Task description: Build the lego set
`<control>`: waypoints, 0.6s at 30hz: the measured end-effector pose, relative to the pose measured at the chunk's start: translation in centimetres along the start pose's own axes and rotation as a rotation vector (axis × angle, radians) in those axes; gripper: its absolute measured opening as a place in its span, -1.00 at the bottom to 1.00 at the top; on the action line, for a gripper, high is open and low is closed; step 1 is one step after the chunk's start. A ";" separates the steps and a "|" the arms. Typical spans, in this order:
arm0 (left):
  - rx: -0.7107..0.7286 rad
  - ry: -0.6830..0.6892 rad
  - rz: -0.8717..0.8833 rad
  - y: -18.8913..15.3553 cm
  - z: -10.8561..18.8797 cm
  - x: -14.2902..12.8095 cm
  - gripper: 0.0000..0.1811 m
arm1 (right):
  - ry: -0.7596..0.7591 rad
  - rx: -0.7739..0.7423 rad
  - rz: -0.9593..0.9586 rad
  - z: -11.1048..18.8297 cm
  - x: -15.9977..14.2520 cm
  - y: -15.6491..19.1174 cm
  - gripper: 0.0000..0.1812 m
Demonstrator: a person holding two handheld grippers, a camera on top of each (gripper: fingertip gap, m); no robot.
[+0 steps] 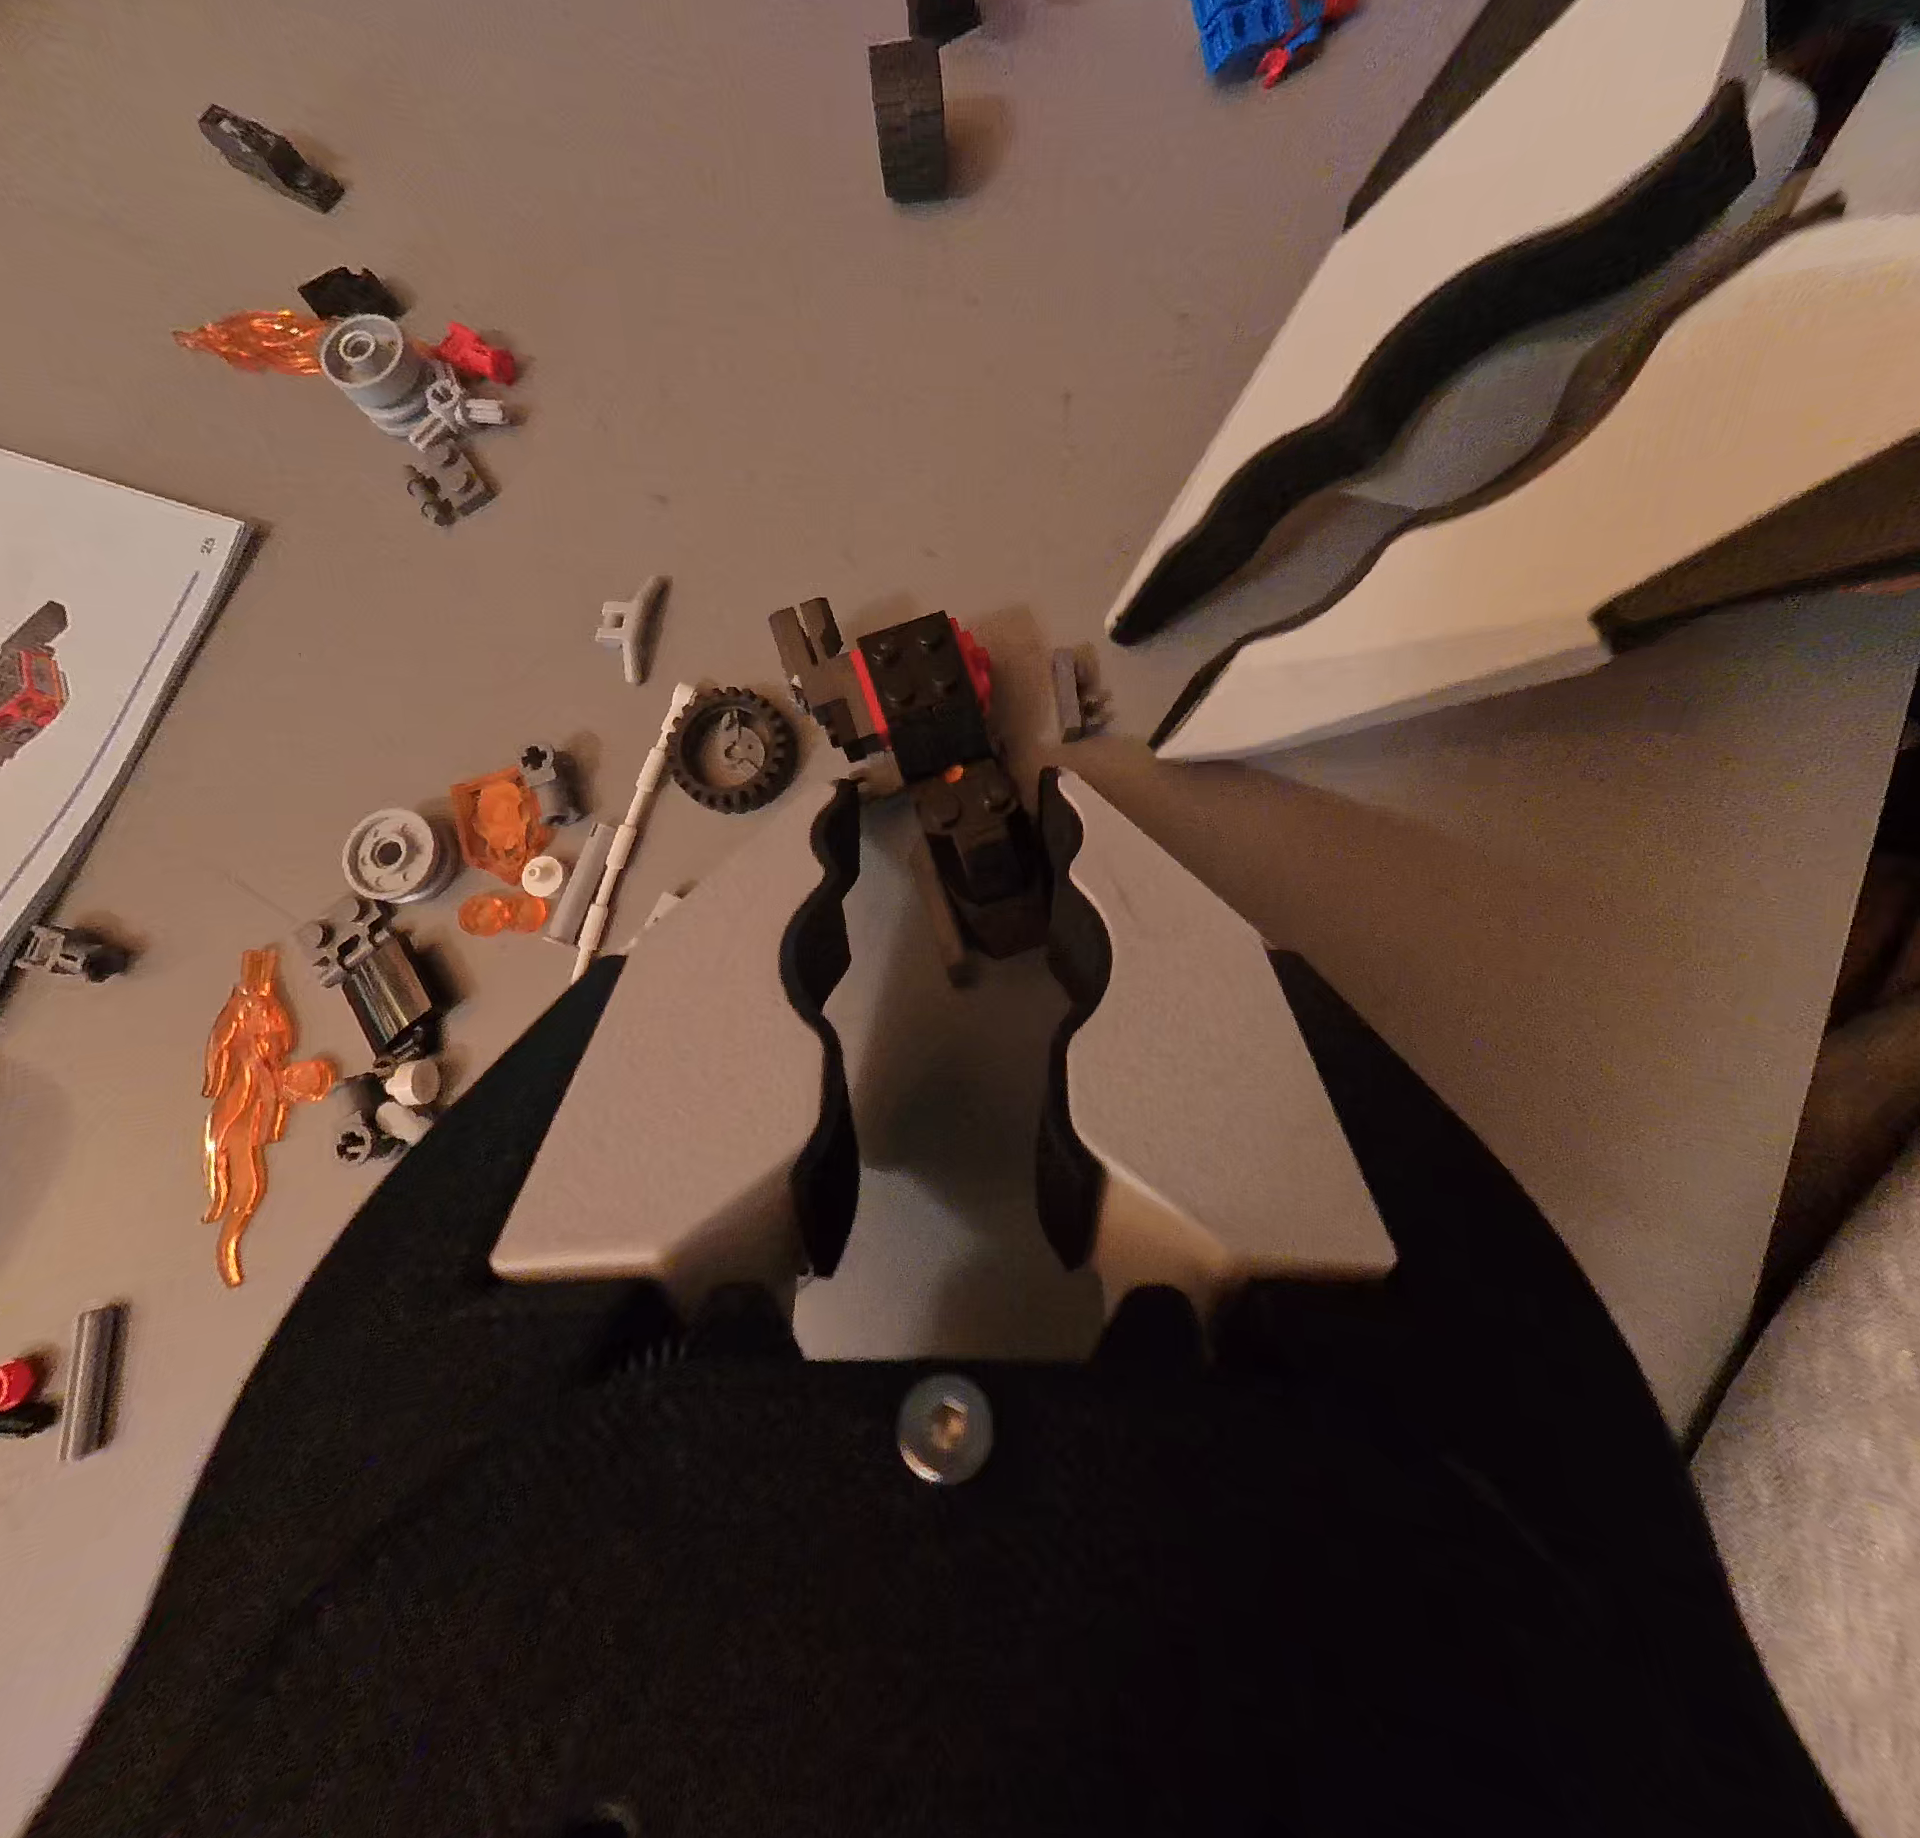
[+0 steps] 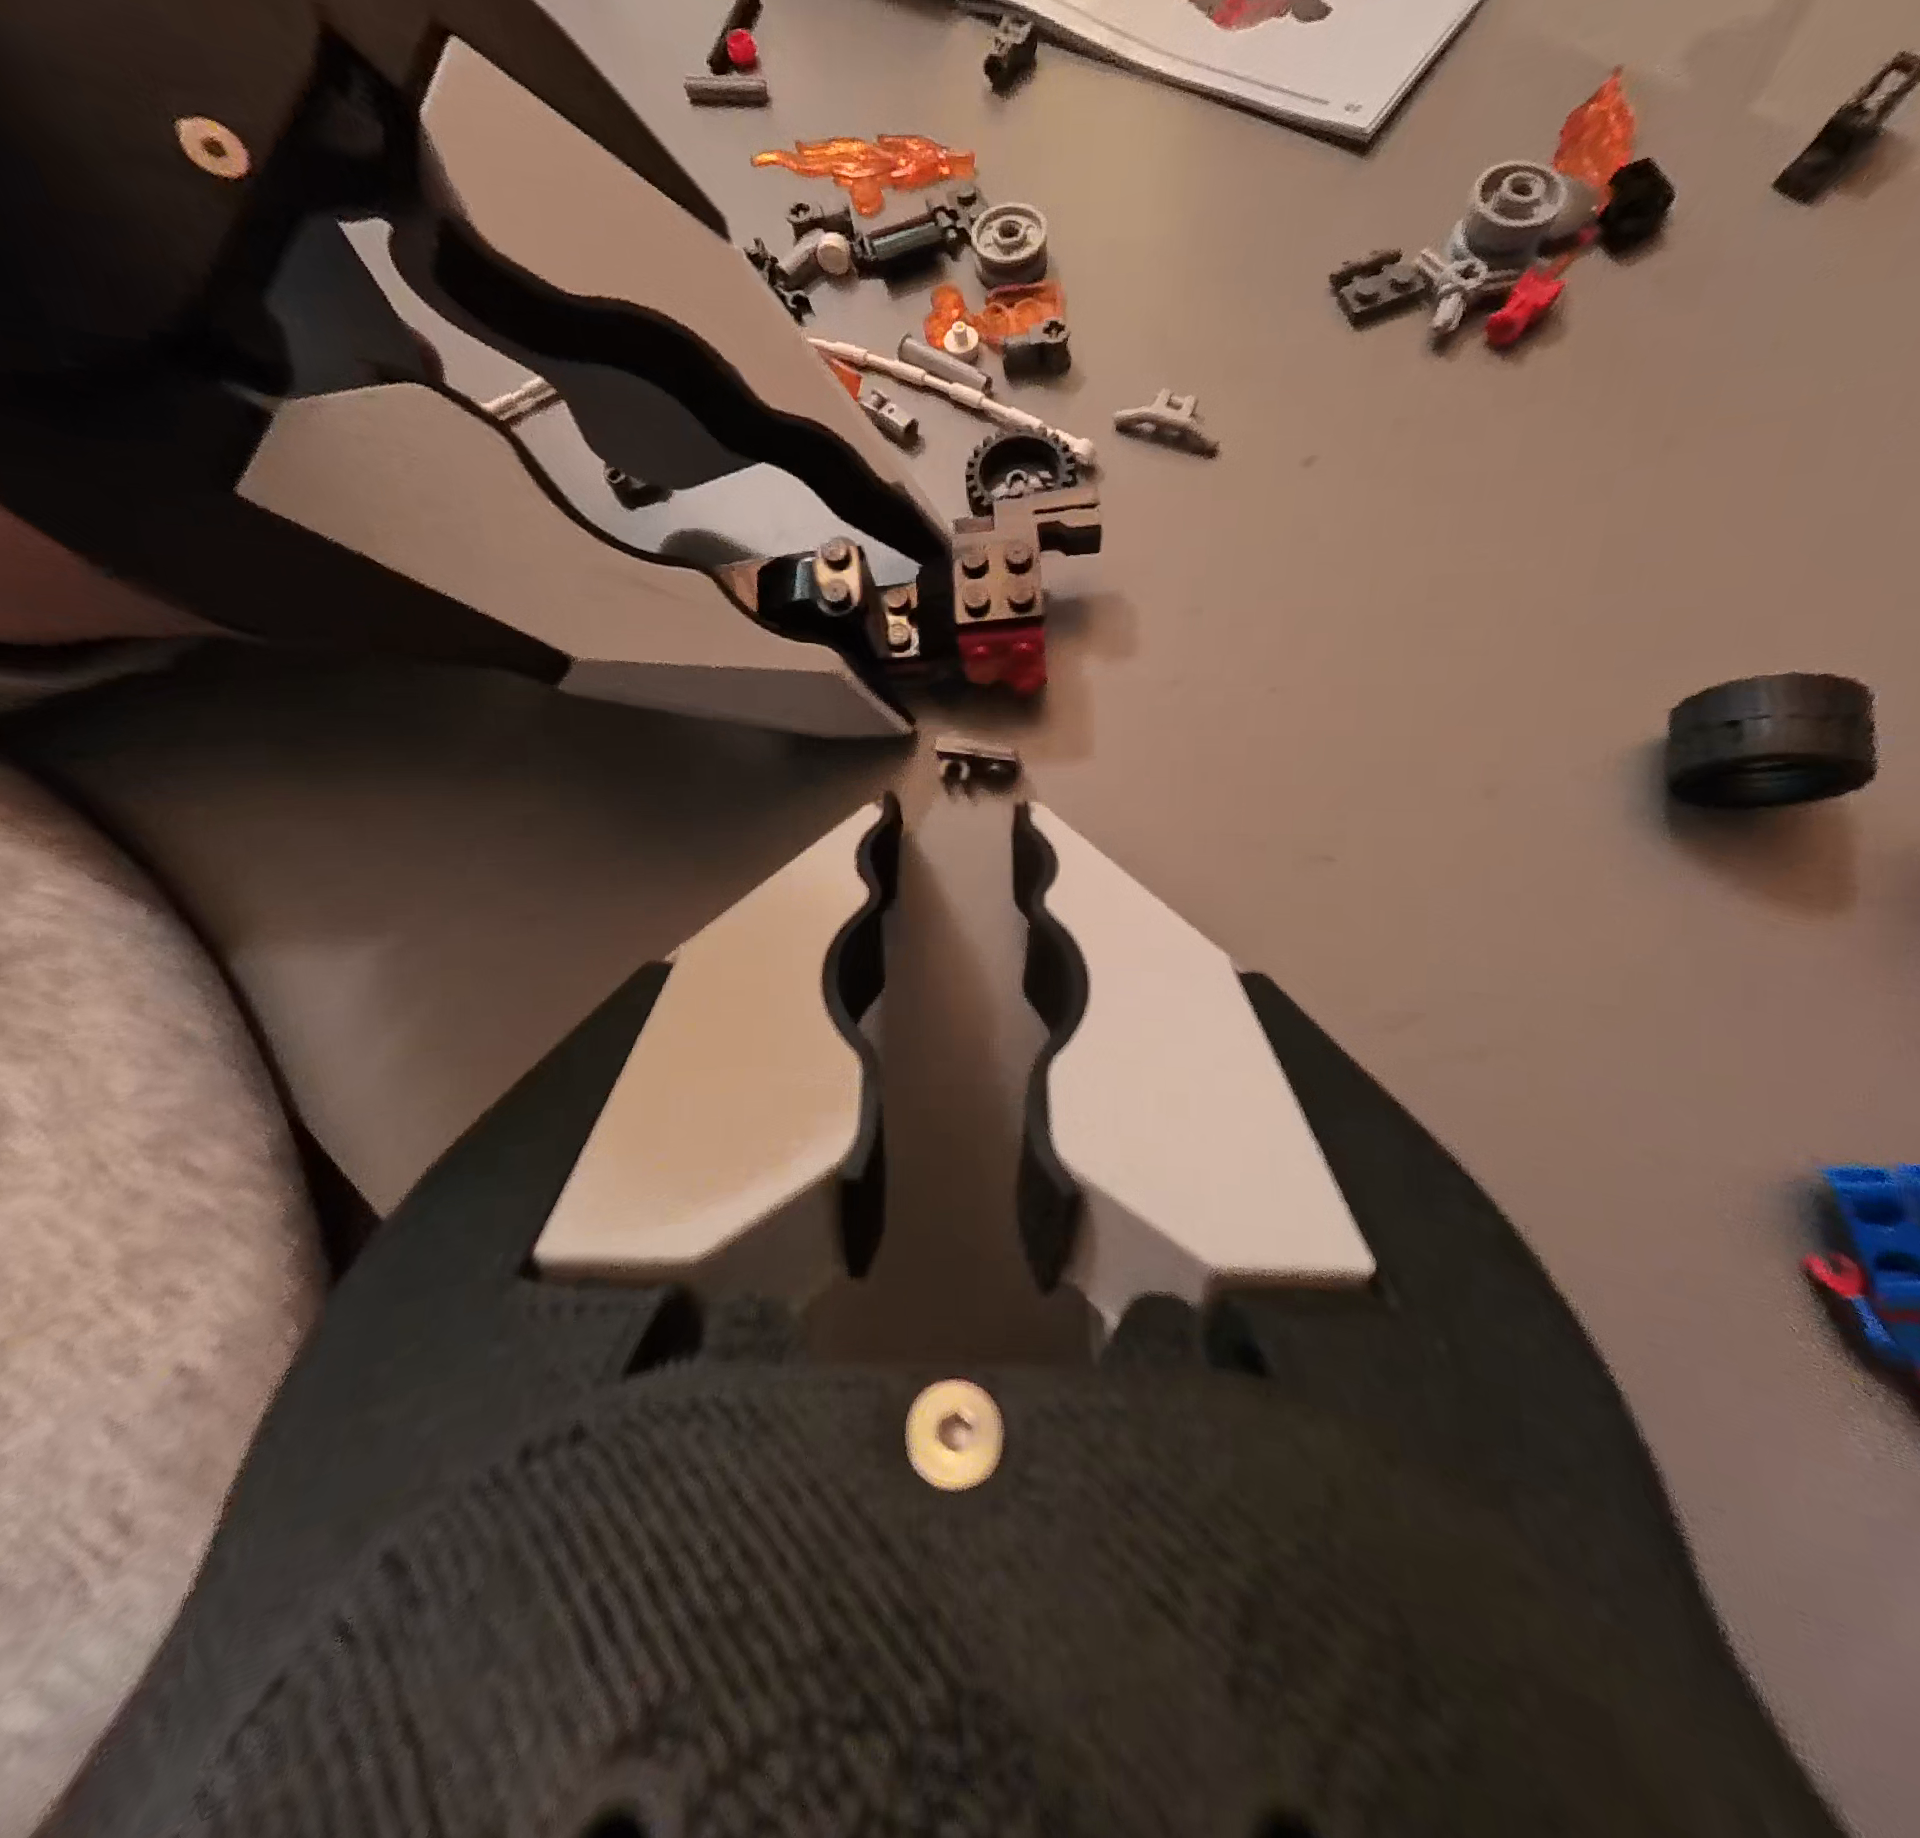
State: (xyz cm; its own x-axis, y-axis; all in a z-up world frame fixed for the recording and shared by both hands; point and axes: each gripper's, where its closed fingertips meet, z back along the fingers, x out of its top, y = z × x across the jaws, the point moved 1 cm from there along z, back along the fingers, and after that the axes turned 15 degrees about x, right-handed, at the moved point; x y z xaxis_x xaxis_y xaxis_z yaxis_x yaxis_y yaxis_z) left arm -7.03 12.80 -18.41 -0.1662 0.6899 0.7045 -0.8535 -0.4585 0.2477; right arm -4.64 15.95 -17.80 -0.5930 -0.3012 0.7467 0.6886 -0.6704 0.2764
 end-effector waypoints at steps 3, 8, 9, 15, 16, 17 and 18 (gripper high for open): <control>-0.007 0.001 0.005 -0.1 0.0 0.0 -0.60 | -0.008 -0.039 0.002 -0.3 0.2 -0.2 -0.73; -0.006 -0.001 0.003 -0.1 0.1 -0.1 -0.60 | 0.026 -0.076 0.089 -0.8 0.5 -0.4 -0.81; -0.006 -0.001 0.002 -0.1 0.1 -0.1 -0.60 | 0.031 -0.075 0.103 -0.9 0.6 -0.3 -0.85; -0.016 -0.004 -0.002 -0.3 0.1 -0.1 -0.60 | 0.018 -0.086 0.114 -0.8 0.9 -0.6 -0.85; -0.020 -0.003 -0.002 -0.3 0.1 -0.1 -0.60 | 0.006 -0.085 0.122 -0.7 1.1 -0.5 -0.85; -0.027 -0.004 -0.002 -0.4 0.1 -0.1 -0.60 | -0.007 -0.080 0.125 -0.6 1.3 -0.4 -0.85; -0.035 -0.004 -0.003 -0.4 0.2 -0.1 -0.60 | -0.012 -0.069 0.122 -0.7 1.3 -0.3 -0.85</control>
State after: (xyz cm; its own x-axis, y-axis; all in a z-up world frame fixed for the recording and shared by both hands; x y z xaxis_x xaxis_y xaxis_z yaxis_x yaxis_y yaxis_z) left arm -6.56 12.85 -18.46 -0.1622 0.6890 0.7064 -0.8706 -0.4370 0.2262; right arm -5.94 15.34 -17.29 -0.5012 -0.3752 0.7798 0.7245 -0.6747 0.1410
